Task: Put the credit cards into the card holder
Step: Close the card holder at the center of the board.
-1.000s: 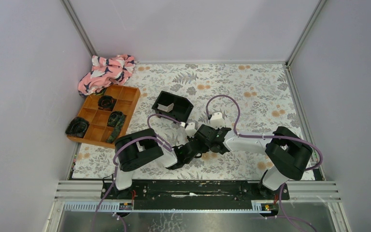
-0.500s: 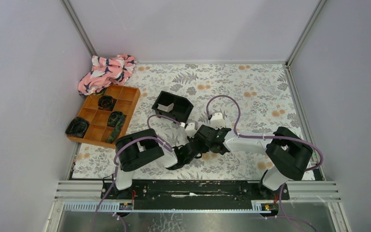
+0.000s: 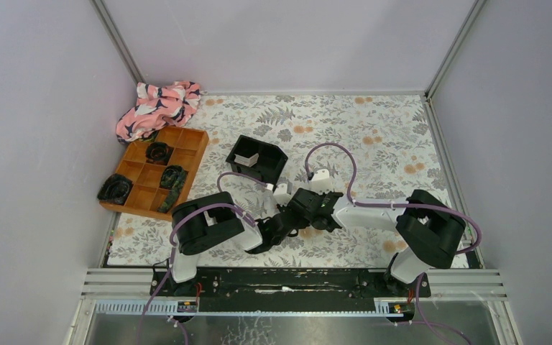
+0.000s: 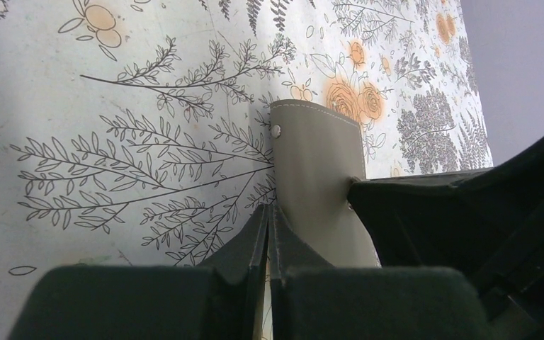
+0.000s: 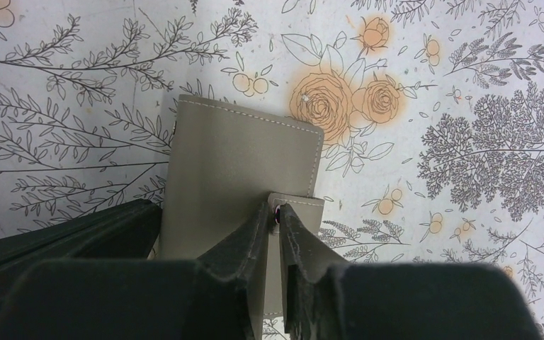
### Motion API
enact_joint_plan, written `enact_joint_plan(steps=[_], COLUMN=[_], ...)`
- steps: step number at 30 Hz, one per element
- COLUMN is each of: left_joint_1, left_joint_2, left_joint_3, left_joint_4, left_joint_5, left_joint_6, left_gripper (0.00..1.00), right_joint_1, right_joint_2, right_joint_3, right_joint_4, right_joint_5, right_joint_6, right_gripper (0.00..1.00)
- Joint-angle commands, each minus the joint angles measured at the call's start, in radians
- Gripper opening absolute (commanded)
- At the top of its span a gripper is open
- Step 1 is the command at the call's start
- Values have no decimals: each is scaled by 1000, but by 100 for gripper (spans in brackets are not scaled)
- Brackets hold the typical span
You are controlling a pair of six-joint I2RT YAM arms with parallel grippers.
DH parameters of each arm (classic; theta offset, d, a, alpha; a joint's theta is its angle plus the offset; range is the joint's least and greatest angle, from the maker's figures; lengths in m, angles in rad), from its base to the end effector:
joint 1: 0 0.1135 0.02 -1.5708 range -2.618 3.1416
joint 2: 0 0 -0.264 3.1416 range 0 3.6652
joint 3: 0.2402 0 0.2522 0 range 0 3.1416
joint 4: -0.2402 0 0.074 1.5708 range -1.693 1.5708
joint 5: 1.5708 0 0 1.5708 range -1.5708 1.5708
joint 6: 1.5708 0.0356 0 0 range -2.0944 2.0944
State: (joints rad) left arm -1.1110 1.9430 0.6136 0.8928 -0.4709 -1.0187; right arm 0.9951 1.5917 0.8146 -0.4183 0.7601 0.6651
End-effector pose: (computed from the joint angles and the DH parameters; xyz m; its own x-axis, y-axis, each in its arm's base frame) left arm 0.1603 -0.2873 0.0912 -0.6230 -0.4516 -0.6386 0.1634 0.7233 -0.6709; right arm 0.1724 0.2205 0.1556 -0.6889 -0.2398 -0.6841 -0.0576 0.9588 -0.2781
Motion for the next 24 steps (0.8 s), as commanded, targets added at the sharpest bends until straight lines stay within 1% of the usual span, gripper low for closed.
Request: enact_joint_plan(steps=[1, 6, 8, 12, 17, 24], left_joint_1=[1, 1, 2, 1, 1, 1], left_joint_2=[34, 33, 29, 30, 33, 33], left_joint_3=[-19, -28, -31, -31, -29, -31], left_joint_4=[-29, -23, -22, -20, -19, -17], left_joint_5=[46, 45, 44, 44, 45, 46], left_joint_6=[-5, -11, -10, -11, -12, -12], left_gripper=[5, 5, 5, 5, 5, 5], right_joint_1=[53, 53, 53, 53, 53, 53], right_joint_2=[-16, -33, -37, -44, -29, -16], right_joint_3=[-8, 0, 4, 8, 6, -14], right_joint_4=[-22, -39, -46, -50, -51, -51], right_joint_5=[-51, -25, -19, -13, -16, -3], right_joint_6=[63, 67, 67, 64, 64, 75], right_gripper=[18, 23, 24, 24, 20, 20])
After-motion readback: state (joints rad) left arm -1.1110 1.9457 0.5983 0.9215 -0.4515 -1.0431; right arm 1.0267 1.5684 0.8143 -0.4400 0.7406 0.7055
